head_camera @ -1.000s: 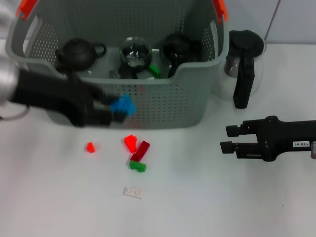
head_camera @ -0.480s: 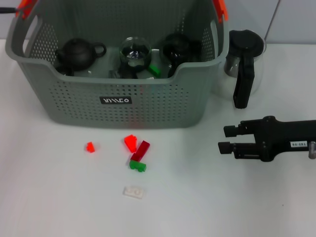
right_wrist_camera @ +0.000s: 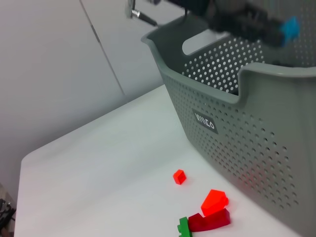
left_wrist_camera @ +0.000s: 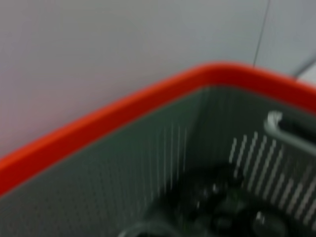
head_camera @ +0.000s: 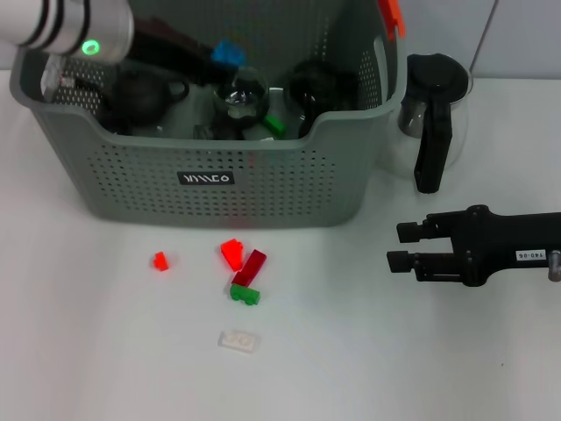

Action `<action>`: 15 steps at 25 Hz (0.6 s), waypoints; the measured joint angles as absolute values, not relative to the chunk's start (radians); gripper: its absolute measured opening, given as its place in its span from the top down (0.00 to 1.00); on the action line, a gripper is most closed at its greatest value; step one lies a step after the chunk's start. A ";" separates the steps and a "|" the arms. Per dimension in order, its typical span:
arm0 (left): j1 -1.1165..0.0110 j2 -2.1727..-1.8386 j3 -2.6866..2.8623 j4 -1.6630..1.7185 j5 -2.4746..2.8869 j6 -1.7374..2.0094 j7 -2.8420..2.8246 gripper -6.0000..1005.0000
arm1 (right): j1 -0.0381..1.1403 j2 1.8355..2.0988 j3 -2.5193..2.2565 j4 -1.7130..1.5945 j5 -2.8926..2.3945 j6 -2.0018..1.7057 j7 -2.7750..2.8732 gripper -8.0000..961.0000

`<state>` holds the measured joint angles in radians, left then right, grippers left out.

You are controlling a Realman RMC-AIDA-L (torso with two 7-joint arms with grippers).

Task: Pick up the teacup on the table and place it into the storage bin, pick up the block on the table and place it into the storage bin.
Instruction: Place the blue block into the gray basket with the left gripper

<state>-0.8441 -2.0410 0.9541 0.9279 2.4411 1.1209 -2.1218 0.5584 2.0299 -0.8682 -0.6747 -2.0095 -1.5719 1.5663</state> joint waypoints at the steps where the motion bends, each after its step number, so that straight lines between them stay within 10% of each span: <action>1: -0.850 -2.051 0.958 0.928 2.481 1.119 -2.127 0.59 | 0.558 2.030 -0.868 -0.675 -2.009 -1.572 1.566 0.39; 15: -0.788 -2.134 0.939 1.198 2.523 1.213 -2.226 0.55 | 0.559 2.027 -0.868 -0.675 -2.010 -1.570 1.564 0.39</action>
<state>-0.7885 -2.1339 0.9391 1.1984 2.5231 1.2132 -2.2259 0.5586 2.0267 -0.8683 -0.6749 -2.0095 -1.5701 1.5641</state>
